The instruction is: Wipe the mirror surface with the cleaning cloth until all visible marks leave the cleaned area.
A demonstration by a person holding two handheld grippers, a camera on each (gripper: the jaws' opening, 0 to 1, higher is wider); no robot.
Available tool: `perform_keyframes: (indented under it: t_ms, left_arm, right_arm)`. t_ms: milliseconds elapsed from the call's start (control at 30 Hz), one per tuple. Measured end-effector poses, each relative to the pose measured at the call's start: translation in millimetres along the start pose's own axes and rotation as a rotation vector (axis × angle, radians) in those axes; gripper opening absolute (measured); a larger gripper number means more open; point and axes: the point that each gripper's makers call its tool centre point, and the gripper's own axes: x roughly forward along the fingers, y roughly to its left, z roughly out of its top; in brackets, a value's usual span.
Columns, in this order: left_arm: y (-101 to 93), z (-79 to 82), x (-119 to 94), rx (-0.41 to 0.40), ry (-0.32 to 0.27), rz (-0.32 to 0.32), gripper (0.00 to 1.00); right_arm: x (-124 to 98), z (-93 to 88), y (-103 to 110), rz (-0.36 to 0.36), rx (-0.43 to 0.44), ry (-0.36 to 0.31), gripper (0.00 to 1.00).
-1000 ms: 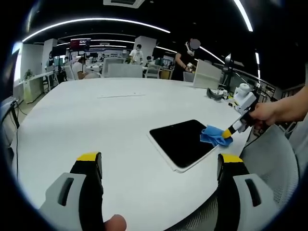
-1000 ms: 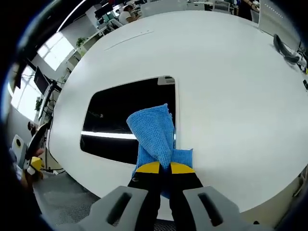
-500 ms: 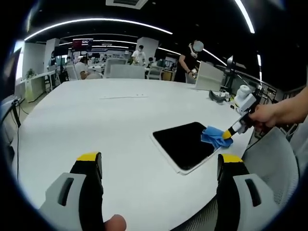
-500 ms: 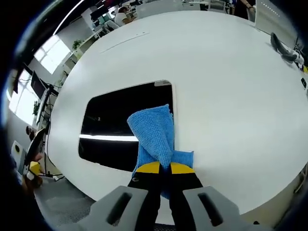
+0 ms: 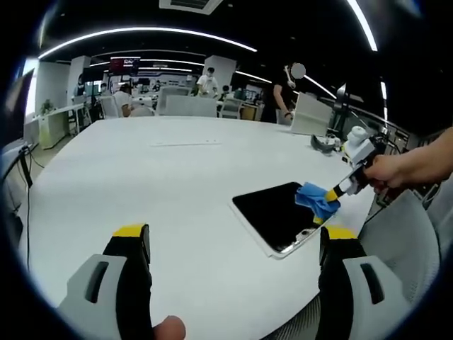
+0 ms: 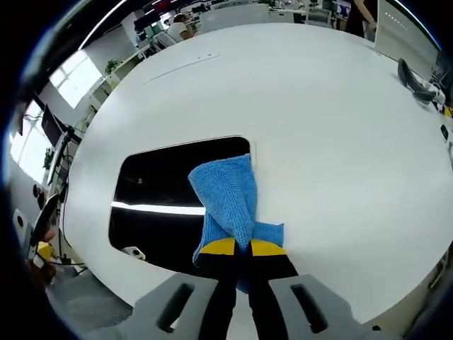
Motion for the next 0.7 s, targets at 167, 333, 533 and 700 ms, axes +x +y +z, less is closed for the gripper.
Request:
perform_keyframes:
  t_ms: [167,333,533,700]
  left_arm:
    - [-3.2,-1.6,2,0.005,0.012,-0.015,0.99]
    - [-3.3,-5.4,1,0.019,0.032,-0.027,0.99]
    - [2.5,-5.4,-4,0.021,0.041,-0.021,0.99]
    - [8.0,-9.8,-7,0.017,0.054,-0.009,0.98]
  right_arm:
    - [4,9.4,-1,-0.005,0.001,0.004,0.00]
    - [9,20.4,-2,-0.014,-0.012,-0.001,0.00]
    - [16,36.9,-4,-0.024,-0.016,-0.009,0.00]
    - [22,51.3,-5,-0.031,-0.024,-0.014,0.00]
